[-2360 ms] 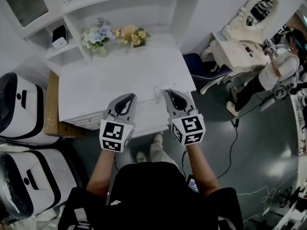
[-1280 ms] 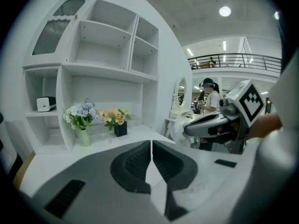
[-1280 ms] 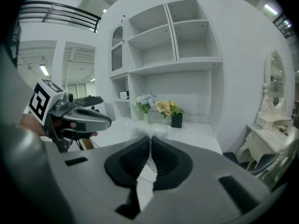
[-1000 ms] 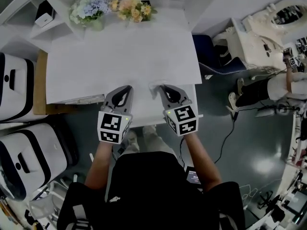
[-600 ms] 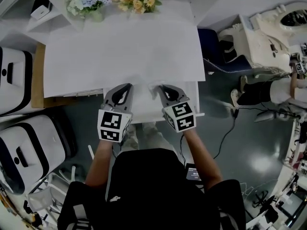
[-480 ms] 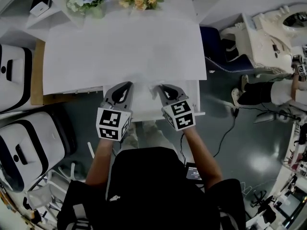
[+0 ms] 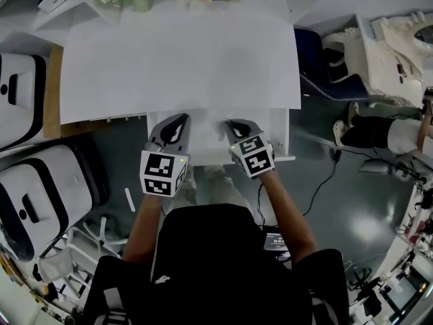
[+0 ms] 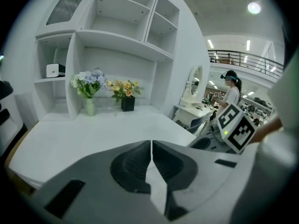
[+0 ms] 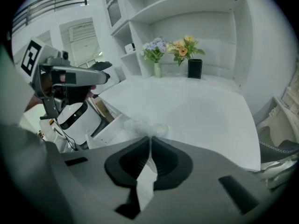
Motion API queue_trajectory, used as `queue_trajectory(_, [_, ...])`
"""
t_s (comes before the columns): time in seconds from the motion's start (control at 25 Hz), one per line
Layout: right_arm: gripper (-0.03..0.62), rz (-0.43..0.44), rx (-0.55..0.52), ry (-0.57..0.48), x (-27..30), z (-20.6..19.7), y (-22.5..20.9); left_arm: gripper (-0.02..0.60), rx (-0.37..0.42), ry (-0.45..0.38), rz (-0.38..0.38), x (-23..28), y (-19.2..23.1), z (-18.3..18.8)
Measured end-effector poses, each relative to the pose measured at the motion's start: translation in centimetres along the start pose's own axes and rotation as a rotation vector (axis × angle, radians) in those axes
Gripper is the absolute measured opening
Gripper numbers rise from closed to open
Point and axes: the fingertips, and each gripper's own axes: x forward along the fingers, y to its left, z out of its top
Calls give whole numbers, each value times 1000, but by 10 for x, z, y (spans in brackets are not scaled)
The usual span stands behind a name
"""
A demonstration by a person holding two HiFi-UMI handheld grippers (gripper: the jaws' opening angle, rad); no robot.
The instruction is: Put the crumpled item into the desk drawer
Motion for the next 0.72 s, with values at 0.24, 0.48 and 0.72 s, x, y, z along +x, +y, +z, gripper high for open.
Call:
queue_trajectory(0.24, [9,19,-49,101,22,-18,2,11,-10,27,19,5,11,-14])
queue_trajectory(0.48, [9,49,-62,177,44,-43,5,11,-12,45,34,10,17,-25])
queue_trajectory(0.72, [11,65,-85,261,66,-70,2,11,-3,69,42,14,20,-34])
